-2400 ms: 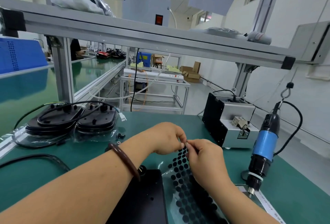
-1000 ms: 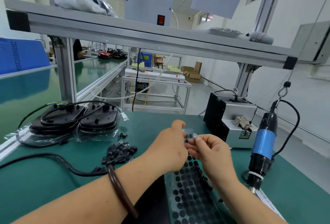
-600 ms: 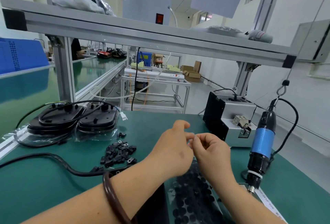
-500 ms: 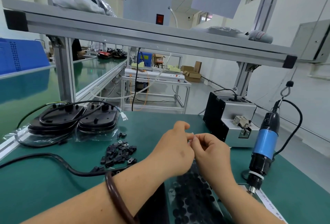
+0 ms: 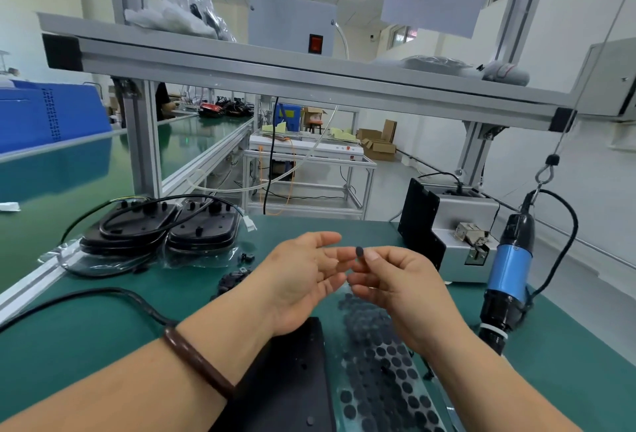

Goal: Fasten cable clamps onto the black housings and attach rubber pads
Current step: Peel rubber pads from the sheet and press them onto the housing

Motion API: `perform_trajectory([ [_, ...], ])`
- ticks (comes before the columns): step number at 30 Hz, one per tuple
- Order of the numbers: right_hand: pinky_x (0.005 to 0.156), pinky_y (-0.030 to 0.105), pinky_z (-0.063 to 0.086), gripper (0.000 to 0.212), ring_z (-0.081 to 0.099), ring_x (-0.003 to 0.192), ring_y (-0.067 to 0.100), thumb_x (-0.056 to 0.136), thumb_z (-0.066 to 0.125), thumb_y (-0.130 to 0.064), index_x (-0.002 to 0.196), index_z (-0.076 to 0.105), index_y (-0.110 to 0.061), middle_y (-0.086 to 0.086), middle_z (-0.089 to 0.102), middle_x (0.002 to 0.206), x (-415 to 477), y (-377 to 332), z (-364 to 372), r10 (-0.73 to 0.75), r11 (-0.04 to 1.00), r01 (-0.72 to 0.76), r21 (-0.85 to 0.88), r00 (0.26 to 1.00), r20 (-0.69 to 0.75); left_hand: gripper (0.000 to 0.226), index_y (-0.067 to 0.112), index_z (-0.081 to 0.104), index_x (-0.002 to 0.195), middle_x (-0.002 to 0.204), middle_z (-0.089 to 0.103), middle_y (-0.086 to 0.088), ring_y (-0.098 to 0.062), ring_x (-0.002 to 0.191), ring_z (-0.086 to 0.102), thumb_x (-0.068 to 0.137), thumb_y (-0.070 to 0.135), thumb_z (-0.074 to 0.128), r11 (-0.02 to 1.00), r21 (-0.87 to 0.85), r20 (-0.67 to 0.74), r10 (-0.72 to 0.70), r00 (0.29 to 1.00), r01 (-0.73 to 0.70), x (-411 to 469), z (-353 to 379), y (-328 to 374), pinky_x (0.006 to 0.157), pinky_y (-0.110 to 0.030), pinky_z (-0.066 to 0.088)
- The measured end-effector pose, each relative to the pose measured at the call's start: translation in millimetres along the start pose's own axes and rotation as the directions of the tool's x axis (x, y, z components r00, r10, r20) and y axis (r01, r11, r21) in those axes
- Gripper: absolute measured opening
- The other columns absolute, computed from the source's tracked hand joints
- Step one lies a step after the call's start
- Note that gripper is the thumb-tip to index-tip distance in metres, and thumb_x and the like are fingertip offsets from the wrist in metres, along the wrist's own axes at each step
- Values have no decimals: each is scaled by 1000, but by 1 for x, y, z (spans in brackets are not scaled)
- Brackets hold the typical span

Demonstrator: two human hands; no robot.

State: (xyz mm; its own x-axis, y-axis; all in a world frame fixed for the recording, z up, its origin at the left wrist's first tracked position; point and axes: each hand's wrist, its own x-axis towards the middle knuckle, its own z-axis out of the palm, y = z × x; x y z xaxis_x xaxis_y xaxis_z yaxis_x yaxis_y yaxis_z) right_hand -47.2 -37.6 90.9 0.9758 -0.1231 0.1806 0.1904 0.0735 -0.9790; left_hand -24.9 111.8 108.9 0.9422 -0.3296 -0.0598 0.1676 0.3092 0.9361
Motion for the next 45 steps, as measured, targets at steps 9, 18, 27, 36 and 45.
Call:
perform_trajectory([
  [9, 65, 27, 57, 12, 70, 72, 17, 92, 62, -10, 81, 66, -5, 5, 72, 72, -7, -6, 7, -86, 985, 95, -143, 994, 65, 41, 11, 54, 114, 105, 68, -11, -21, 103, 63, 90, -15, 33, 993, 110, 4, 44, 999, -45, -21, -12, 1, 75, -26, 50],
  [18, 45, 21, 36, 25, 42, 44, 9, 89, 66, -12, 65, 63, -18, -2, 49, 51, -22, -7, 14, 29, 911, 106, -399, 948, 317, 45, 38, 48, 102, 107, 64, 13, 0, 101, 61, 93, -6, 37, 719, 672, -36, 273, 961, -179, -44, -51, 2, 89, -31, 50],
  [27, 44, 20, 25, 27, 30, 45, 11, 84, 72, -14, 59, 66, -22, 5, 42, 57, -29, 3, 21, 315, 808, 28, -588, 824, 472, 34, 36, 47, 96, 92, 65, 11, 1, 80, 63, 91, 3, 45, 541, 821, -18, 341, 940, -181, -65, -68, -16, 79, -32, 56],
  [36, 43, 21, 22, 22, 28, 42, 9, 85, 70, -9, 64, 66, -17, -4, 40, 49, -29, 7, 23, 340, 832, -33, -553, 819, 463, 31, 34, 43, 92, 97, 61, 14, -3, 81, 61, 88, 5, 55, 455, 864, 51, 345, 937, -215, -74, -65, -23, 80, -23, 49],
  [45, 43, 19, 24, 11, 28, 45, 11, 71, 73, -27, 63, 69, -19, 5, 41, 56, -27, 11, 23, 316, 813, 17, -582, 826, 466, 30, 34, 39, 89, 101, 60, 16, 3, 83, 62, 90, 5, 49, 395, 888, 84, 361, 929, -234, -78, -65, -23, 70, -13, 42],
])
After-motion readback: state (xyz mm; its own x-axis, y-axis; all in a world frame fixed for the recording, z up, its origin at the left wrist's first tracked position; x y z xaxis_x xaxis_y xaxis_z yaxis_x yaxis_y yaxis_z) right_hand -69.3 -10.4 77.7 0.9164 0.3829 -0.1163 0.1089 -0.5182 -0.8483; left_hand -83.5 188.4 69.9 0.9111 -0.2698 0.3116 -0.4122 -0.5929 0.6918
